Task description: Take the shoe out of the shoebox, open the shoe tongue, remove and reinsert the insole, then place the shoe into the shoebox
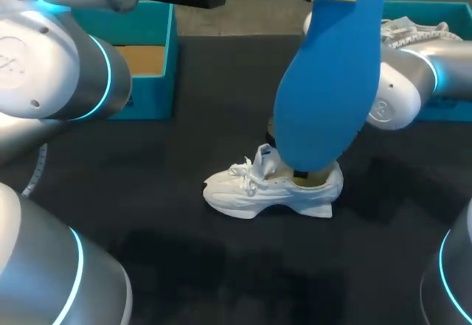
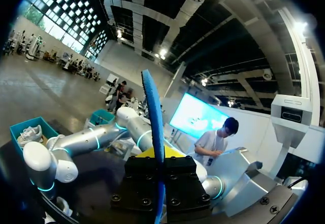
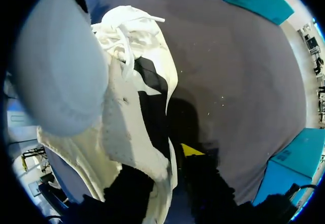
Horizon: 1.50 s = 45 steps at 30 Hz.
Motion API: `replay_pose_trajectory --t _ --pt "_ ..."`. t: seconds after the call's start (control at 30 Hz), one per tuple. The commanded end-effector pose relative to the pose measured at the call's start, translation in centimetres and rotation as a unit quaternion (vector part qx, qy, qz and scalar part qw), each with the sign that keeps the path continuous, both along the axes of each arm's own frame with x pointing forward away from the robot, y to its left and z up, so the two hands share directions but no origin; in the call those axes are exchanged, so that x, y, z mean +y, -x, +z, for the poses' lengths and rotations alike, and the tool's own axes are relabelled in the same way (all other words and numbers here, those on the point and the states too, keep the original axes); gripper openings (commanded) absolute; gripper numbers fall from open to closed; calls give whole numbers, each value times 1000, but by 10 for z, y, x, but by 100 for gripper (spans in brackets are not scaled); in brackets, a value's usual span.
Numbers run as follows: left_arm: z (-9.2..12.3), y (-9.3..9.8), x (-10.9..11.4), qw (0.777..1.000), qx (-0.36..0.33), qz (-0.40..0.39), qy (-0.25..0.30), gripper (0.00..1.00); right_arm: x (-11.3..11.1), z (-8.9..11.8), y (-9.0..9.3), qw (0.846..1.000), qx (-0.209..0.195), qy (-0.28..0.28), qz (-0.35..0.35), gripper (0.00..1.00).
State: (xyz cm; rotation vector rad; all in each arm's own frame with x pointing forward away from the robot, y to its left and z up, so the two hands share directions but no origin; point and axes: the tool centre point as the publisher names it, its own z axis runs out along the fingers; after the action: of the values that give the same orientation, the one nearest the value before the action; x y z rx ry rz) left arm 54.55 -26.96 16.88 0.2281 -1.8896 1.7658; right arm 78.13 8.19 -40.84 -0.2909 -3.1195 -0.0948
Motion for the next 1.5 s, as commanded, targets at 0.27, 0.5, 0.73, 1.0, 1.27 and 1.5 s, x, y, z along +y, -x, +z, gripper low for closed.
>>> replay_pose_trajectory --t 0.27,0.5,0.73,1.0,1.27,1.5 --pt "-1 0 0 1000 0 0 0 0 0 1 7 1000 -1 -5 -7 0" --pt "-1 0 0 1000 0 0 0 0 -4 17 14 999 -5 -9 -49 0" --pt "-1 0 0 1000 0 0 0 0 -5 36 23 993 -3 -11 -116 0" --pt "-1 0 0 1000 0 0 0 0 -1 56 36 975 3 -15 -220 0" --pt "-1 0 0 1000 0 0 0 0 16 74 61 934 -14 -23 -356 0" --pt "-1 0 0 1000 0 0 0 0 32 71 77 897 -31 -34 -440 0"
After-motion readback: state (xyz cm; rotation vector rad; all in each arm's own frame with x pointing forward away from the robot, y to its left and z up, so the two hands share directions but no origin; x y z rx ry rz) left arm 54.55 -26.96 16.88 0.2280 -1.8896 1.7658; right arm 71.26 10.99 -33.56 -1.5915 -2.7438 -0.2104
